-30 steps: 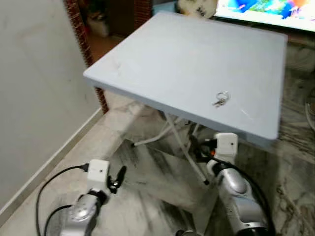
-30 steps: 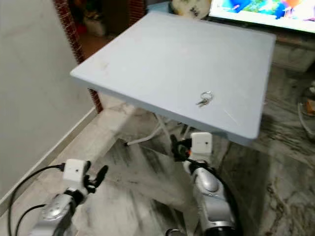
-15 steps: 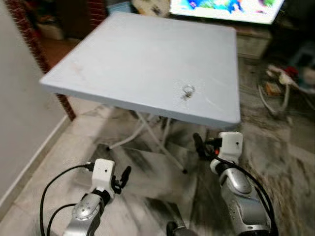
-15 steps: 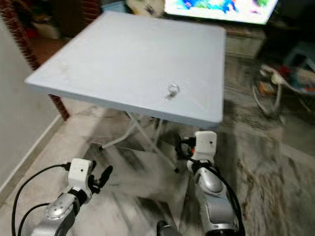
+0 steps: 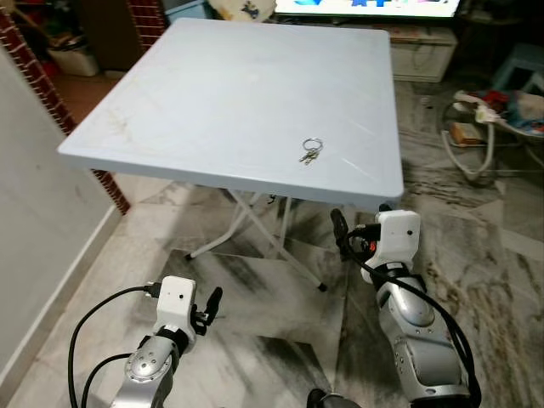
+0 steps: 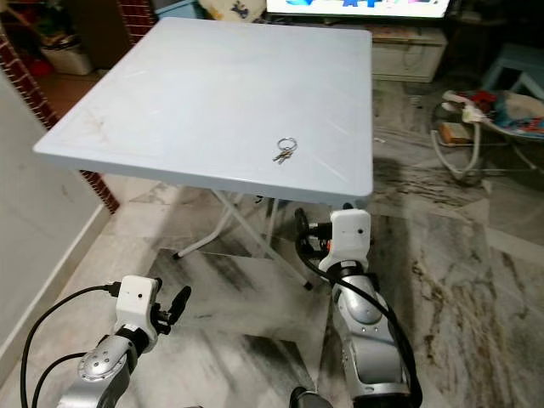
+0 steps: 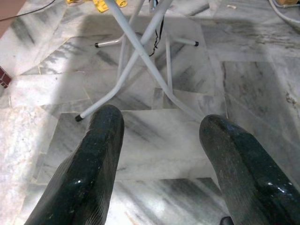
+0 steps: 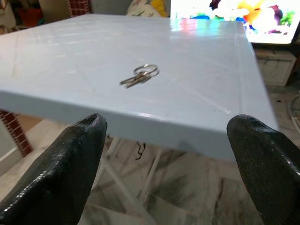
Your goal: Hang keys on a hook
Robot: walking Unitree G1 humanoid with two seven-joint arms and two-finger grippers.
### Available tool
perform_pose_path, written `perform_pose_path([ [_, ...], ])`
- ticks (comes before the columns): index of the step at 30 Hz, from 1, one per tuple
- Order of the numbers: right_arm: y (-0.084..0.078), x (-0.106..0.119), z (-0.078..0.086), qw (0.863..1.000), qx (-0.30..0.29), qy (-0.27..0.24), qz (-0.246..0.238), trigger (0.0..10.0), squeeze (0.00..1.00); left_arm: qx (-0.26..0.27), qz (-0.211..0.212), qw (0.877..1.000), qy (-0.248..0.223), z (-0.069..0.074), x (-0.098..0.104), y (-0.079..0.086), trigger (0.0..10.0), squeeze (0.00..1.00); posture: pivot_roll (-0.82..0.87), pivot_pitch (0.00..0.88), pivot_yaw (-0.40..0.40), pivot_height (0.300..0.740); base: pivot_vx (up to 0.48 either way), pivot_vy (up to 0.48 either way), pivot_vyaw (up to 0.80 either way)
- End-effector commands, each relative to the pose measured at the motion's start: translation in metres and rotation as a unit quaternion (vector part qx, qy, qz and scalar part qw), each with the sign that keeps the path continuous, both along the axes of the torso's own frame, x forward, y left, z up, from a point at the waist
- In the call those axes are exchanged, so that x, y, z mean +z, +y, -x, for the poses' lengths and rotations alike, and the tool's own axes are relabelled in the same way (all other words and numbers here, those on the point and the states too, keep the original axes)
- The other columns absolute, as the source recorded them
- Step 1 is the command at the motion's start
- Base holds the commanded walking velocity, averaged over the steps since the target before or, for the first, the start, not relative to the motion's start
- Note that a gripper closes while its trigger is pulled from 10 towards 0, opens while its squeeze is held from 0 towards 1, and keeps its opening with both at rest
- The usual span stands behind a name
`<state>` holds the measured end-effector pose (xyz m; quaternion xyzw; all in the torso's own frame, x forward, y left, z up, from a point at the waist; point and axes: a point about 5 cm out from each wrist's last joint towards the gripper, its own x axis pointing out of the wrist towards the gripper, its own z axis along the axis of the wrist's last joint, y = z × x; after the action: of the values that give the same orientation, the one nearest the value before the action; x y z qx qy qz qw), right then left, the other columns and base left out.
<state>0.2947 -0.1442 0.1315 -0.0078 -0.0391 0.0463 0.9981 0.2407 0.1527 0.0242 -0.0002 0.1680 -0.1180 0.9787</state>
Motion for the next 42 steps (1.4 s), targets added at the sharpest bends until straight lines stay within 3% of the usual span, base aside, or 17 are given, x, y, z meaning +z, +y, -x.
perform_pose_path([
  [1, -0.003, 0.009, -0.003, 1.0, -0.006, -0.012, -0.004, 10.0, 0.0, -0.009, 0.005, 1.0, -0.008, -0.002, 0.005, -0.002, 10.0, 0.0, 0.0, 0.18, 0.062, 0.74, 0.0, 0.0, 0.0],
  [8, -0.019, 0.012, -0.011, 0.999, -0.031, -0.007, -0.011, 10.0, 0.0, -0.027, 0.025, 0.999, -0.032, -0.007, 0.017, -0.008, 10.0, 0.0, 0.01, 0.184, 0.062, 0.74, 0.168, 0.0, 0.0],
  [13, -0.02, 0.012, -0.01, 0.999, -0.031, -0.005, -0.009, 10.0, 0.0, -0.026, 0.026, 0.999, -0.032, -0.007, 0.018, -0.008, 10.0, 0.0, 0.0, 0.182, 0.058, 0.74, 0.358, 0.0, 0.0],
  [31, -0.003, 0.007, -0.011, 1.0, 0.016, 0.012, -0.005, 10.0, 0.0, -0.022, 0.038, 0.999, -0.029, -0.006, 0.017, -0.013, 10.0, 0.0, -0.01, 0.174, 0.03, 0.74, 0.393, 0.0, 0.0],
  [42, -0.002, 0.001, -0.008, 0.999, 0.005, 0.031, 0.008, 10.0, 0.0, -0.025, 0.062, 0.996, -0.064, -0.012, 0.035, -0.019, 10.0, 0.0, 0.0, 0.17, 0.027, 0.74, 0.263, 0.0, 0.0],
])
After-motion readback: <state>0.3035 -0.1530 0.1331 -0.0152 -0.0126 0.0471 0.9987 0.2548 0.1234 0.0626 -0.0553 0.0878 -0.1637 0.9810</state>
